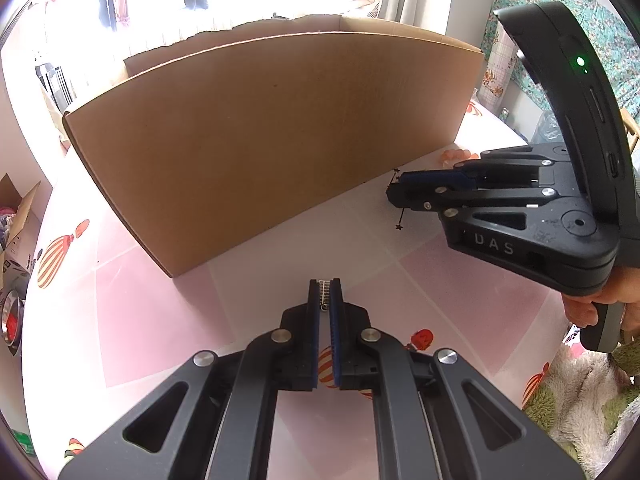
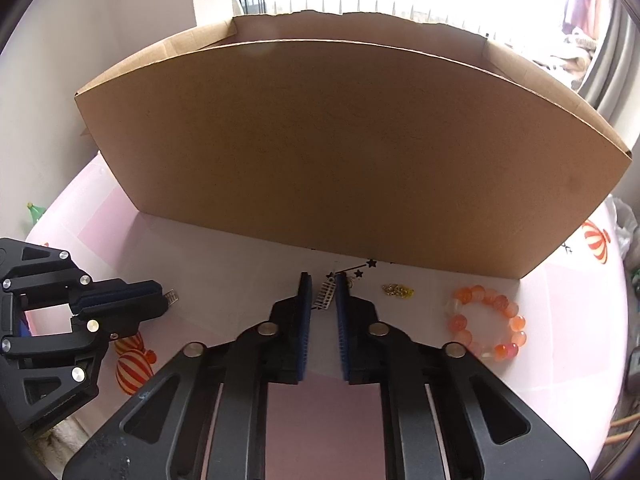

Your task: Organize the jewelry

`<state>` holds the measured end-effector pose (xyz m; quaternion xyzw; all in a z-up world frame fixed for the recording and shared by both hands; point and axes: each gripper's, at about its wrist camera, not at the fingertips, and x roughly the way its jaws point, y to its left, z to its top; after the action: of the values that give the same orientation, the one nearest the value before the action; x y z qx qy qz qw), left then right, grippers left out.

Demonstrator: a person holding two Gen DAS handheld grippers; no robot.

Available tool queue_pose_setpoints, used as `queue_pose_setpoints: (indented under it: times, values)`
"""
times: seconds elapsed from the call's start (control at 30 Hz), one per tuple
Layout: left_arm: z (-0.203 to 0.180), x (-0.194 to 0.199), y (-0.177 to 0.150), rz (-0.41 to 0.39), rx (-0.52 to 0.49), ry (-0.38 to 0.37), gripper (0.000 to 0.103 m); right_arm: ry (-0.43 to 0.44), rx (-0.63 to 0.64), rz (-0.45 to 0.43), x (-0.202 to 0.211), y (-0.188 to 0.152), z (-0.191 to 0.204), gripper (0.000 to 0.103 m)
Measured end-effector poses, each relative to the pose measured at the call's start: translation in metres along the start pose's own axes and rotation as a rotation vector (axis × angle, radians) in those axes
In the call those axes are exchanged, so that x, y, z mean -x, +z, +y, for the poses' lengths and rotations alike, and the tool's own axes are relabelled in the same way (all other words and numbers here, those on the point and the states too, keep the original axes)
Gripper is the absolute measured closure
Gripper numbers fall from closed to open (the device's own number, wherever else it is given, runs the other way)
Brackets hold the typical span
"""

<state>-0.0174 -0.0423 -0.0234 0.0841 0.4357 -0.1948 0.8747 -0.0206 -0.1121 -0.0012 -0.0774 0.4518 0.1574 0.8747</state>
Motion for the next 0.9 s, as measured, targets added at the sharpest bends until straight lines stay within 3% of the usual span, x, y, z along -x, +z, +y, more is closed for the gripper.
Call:
queue_pose_setpoints:
  times: [0.1, 0.4, 0.67, 0.9]
  values:
    - [0.000, -0.001, 0.000, 0.000, 0.001, 0.001, 0.099, -0.015, 0.018, 0.004, 0.001, 0.000, 0.003, 0.099]
    - [0.000, -0.003, 0.001, 0.000, -0.001, 0.002, 0.099, 0.060, -0.031, 0.009, 0.016, -0.008, -0.009, 0.103]
    - [-0.001, -0.004, 0.001, 0.000, -0.001, 0.004, 0.099, 0.168, -0.076, 0.007, 0.041, -0.011, -0.021, 0.103]
    - [0.000, -0.004, 0.000, -0.011, 0.010, 0.004, 0.100, 0.276, -0.180, -0.072, 0.074, -0.004, -0.052, 0.103]
